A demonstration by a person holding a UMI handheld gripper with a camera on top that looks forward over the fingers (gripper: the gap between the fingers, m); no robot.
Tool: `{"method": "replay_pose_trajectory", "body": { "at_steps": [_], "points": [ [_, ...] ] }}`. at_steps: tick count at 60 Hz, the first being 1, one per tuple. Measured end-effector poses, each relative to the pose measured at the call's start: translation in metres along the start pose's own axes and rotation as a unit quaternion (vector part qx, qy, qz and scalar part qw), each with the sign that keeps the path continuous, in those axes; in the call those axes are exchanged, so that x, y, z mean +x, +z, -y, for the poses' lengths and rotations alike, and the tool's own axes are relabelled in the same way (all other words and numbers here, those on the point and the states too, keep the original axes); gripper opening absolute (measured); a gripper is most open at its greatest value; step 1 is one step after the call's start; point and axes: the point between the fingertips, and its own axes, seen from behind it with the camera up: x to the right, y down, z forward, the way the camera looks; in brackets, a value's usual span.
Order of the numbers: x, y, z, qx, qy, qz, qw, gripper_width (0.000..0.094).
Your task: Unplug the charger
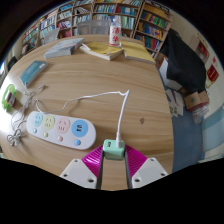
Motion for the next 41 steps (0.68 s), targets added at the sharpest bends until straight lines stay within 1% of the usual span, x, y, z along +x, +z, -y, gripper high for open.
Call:
{"method": "replay_pose_trajectory", "body": {
  "at_steps": [4, 7, 9, 11, 14, 18, 19, 21, 26, 32, 36, 41],
  "points": [
    [-0.002, 0.008, 0.003, 0.007, 0.001, -0.002, 1.0, 0.0358],
    [-0.005, 0.011, 0.005, 0.012, 0.007, -0.001, 1.0, 0.0393],
    [-0.006, 0.009, 0.007, 0.014, 0.012, 0.0, 1.0, 0.0479],
    [-0.001, 0.01, 0.007, 0.018, 0.019, -0.013, 1.0, 0.0545],
    [0.006, 0.009, 0.007, 0.027, 0.022, -0.029, 0.999, 0.0668],
    [0.008, -0.002, 0.008, 0.036, 0.031, -0.032, 0.998, 0.0835],
    [0.007, -0.007, 0.009, 0.041, 0.037, -0.031, 0.998, 0.0859],
    [0.002, -0.017, 0.01, 0.051, 0.049, -0.025, 0.997, 0.0831],
    [-0.006, -0.051, 0.009, 0.075, 0.074, -0.02, 0.994, 0.0847],
    [-0.013, -0.102, 0.0, 0.107, 0.094, -0.035, 0.989, 0.0847],
    [-0.027, -0.141, -0.013, 0.128, 0.11, -0.032, 0.985, 0.0847],
    [-0.05, -0.181, -0.038, 0.138, 0.138, -0.028, 0.98, 0.0844]
  ]
}}
